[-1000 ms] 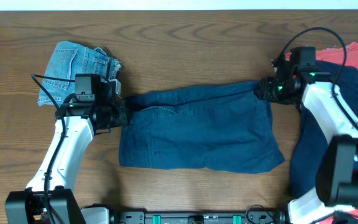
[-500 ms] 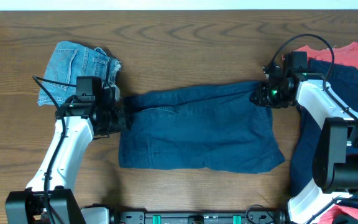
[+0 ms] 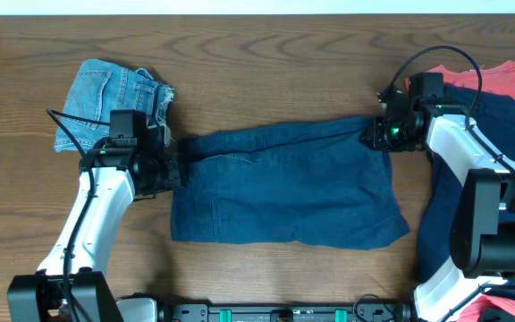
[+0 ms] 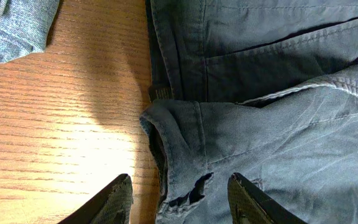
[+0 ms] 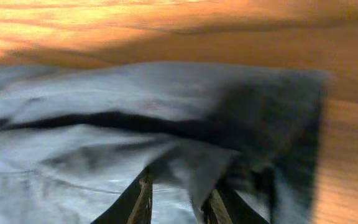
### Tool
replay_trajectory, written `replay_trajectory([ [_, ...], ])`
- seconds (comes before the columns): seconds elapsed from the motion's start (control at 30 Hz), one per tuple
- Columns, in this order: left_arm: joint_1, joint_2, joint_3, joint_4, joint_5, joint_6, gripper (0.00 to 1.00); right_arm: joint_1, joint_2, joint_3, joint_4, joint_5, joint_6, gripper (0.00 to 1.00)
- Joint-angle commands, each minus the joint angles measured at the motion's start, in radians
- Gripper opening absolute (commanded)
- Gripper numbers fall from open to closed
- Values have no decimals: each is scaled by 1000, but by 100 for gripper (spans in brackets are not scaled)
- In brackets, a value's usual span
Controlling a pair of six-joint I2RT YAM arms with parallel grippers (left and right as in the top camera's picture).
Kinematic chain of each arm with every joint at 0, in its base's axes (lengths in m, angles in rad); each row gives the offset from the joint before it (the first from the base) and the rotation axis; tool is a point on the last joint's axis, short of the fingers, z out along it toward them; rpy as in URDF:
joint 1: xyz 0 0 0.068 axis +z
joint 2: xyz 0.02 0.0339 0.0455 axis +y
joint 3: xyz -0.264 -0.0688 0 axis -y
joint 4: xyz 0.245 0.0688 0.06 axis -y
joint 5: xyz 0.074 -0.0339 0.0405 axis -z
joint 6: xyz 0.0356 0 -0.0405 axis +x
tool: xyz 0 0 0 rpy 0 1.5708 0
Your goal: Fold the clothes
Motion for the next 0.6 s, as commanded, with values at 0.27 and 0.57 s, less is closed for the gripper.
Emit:
replay_trajectory([
  [0.27, 6, -7, 24, 6, -13, 10, 52, -21, -20, 2, -26, -66, -8, 1],
  [0.57, 6, 37, -3, 37, -13, 32, 53, -42, -89, 2, -107, 26, 65, 1],
])
